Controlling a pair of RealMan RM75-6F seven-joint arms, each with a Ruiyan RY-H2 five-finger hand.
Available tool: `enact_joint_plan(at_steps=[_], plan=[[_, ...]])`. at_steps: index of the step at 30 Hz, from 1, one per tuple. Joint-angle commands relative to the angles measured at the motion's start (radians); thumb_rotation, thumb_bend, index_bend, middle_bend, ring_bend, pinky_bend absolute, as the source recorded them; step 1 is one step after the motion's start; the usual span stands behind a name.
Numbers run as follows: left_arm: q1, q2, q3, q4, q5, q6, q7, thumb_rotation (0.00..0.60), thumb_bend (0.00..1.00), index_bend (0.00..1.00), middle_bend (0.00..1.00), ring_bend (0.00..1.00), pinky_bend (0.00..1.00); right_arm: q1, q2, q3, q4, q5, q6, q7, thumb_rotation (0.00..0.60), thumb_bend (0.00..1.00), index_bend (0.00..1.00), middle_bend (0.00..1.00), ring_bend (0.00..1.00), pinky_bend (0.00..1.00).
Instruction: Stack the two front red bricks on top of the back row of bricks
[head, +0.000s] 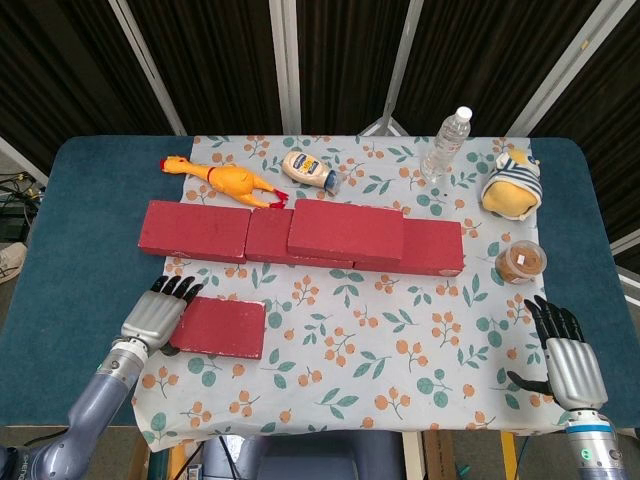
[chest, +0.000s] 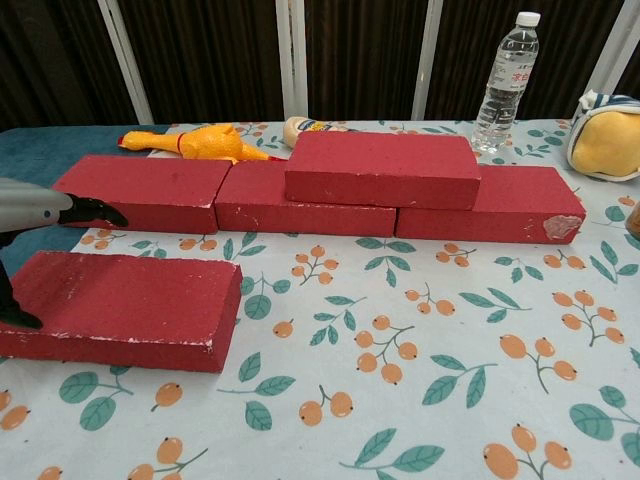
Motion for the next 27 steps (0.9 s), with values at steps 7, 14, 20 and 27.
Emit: enact_joint_plan(at_steps=[7, 14, 20, 27], plan=[[-0.042, -0.056, 0.024, 0.034, -0.020, 0.017, 0.000, 0.600, 0.00, 0.00, 0.00, 0.00, 0.02, 0.014, 0.005, -0.011, -0.001, 0.023, 0.002, 0.007, 0.600, 0.11, 0.00, 0.00, 0.00, 0.00], [-0.067, -0.090, 0.042, 0.040, -0.028, 0.037, 0.006, 0.600, 0.00, 0.00, 0.00, 0.00, 0.02, 0.025, 0.010, -0.021, -0.004, 0.036, 0.008, 0.010, 0.600, 0.11, 0.00, 0.00, 0.00, 0.00], [-0.080, -0.108, 0.053, 0.051, -0.045, 0.051, 0.000, 0.600, 0.00, 0.00, 0.00, 0.00, 0.02, 0.033, 0.015, -0.029, -0.006, 0.047, 0.008, 0.017, 0.600, 0.11, 0.00, 0.00, 0.00, 0.00], [-0.091, -0.116, 0.065, 0.065, -0.054, 0.063, -0.006, 0.600, 0.00, 0.00, 0.00, 0.00, 0.02, 0.039, 0.017, -0.035, -0.007, 0.057, 0.014, 0.021, 0.600, 0.11, 0.00, 0.00, 0.00, 0.00]])
